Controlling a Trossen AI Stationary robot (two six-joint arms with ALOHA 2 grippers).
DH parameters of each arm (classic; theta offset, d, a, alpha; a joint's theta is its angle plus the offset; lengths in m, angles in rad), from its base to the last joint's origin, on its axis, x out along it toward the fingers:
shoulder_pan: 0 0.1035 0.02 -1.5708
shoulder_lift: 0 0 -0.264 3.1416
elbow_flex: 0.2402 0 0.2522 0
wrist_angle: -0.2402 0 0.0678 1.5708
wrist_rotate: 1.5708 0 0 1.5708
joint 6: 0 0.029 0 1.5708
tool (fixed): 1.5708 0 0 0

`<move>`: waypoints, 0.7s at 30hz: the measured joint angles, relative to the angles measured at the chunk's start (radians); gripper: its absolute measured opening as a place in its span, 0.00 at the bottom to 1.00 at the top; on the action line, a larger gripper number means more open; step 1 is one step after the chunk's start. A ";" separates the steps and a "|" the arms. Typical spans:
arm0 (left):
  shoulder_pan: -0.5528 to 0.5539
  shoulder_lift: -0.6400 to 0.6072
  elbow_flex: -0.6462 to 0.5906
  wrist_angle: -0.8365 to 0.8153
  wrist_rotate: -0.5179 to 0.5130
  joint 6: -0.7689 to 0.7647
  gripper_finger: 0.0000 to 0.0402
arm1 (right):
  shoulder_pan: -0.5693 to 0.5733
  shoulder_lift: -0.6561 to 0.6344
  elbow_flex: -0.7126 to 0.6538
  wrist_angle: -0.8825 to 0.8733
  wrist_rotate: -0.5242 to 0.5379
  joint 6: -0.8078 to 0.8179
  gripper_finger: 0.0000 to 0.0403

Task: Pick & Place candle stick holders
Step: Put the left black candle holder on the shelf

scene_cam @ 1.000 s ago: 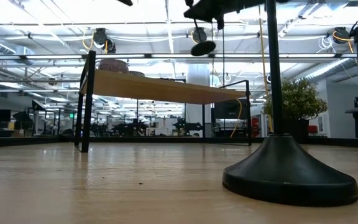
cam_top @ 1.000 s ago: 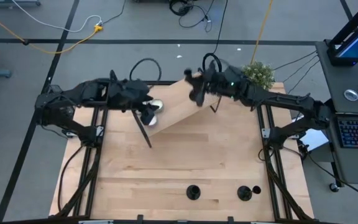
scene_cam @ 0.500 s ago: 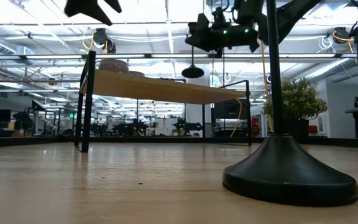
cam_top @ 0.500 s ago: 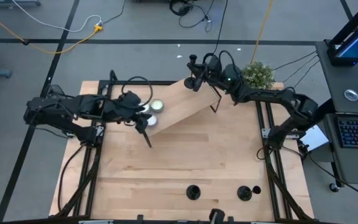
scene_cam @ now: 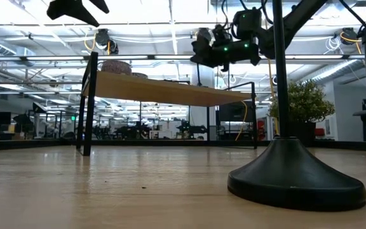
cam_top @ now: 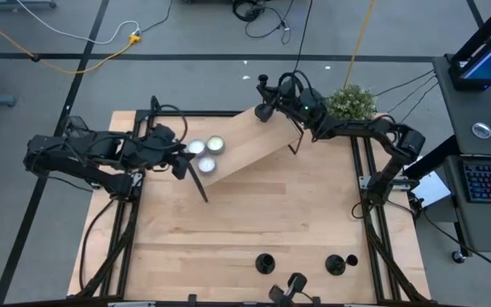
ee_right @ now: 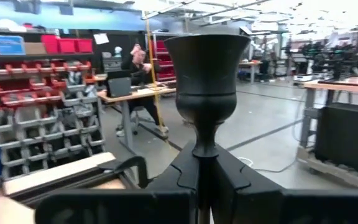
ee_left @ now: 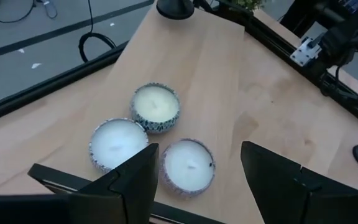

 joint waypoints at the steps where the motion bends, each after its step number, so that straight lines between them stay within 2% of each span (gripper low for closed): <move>1: 0.000 -0.001 0.000 0.001 -0.006 0.001 0.58 | -0.003 0.000 0.000 0.000 0.006 -0.010 0.01; 4: 0.000 -0.001 0.000 0.001 -0.014 0.014 0.58 | -0.009 0.000 0.001 -0.015 0.046 -0.015 0.01; 21: 0.001 -0.001 0.000 0.000 -0.014 0.023 0.58 | -0.014 0.000 0.001 -0.083 0.047 0.012 0.01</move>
